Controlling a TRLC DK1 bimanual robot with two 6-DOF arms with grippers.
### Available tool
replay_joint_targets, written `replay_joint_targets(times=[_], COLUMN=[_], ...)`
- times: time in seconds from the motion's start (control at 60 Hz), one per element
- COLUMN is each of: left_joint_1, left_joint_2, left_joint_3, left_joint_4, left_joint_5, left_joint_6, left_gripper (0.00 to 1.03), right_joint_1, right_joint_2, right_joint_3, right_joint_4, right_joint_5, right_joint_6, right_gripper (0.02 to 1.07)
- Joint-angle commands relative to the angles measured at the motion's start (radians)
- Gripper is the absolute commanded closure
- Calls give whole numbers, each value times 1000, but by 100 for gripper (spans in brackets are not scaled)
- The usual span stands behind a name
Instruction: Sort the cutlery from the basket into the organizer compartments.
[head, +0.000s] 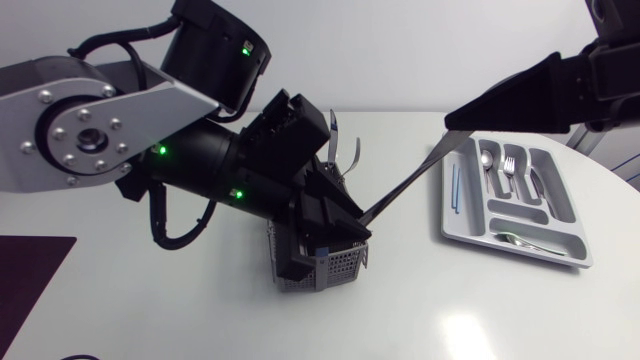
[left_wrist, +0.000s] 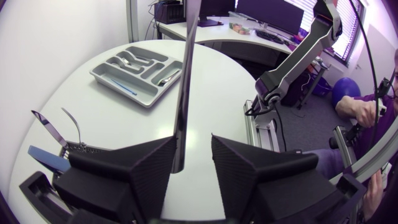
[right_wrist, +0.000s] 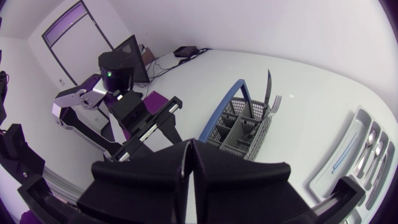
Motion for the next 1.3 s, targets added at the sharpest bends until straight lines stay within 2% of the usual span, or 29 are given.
replay_joint_targets(times=[0.0, 0.05, 0.367, 0.467, 0.483, 0.6, 0.7, 1.133, 1.167, 1.2, 1.283], left_joint_1=[13, 20, 41, 36, 36, 36, 35, 55, 58, 58, 64], left_joint_2=[36, 37, 65, 68, 71, 88, 99, 109, 108, 108, 100], left_joint_3=[50, 59, 79, 79, 79, 88, 91, 108, 108, 108, 108], left_joint_4=[-27, -35, -48, -50, -51, -71, -73, -82, -82, -82, -81], left_joint_5=[52, 83, 114, 141, 147, 189, 203, 227, 227, 229, 227], left_joint_6=[20, 20, 26, 26, 26, 26, 26, 6, 4, 3, -7], left_gripper=[60, 60, 62, 72, 77, 86, 100, 100, 100, 100, 100], right_joint_1=[20, 29, 37, 37, 37, 35, 34, 26, 26, 21, 20], right_joint_2=[-18, -20, -35, -37, -38, -46, -52, -87, -90, -96, -132], right_joint_3=[-23, -27, -32, -38, -41, -59, -69, -99, -104, -113, -147], right_joint_4=[25, 26, 31, 37, 39, 51, 54, 92, 94, 102, 137], right_joint_5=[-26, -32, -35, -37, -37, -40, -42, -45, -45, -43, -38], right_joint_6=[-2, -2, -2, -2, -2, -2, -2, -1, -1, -1, -1], right_gripper=[102, 102, 102, 102, 102, 102, 102, 100, 97, 87, 52])
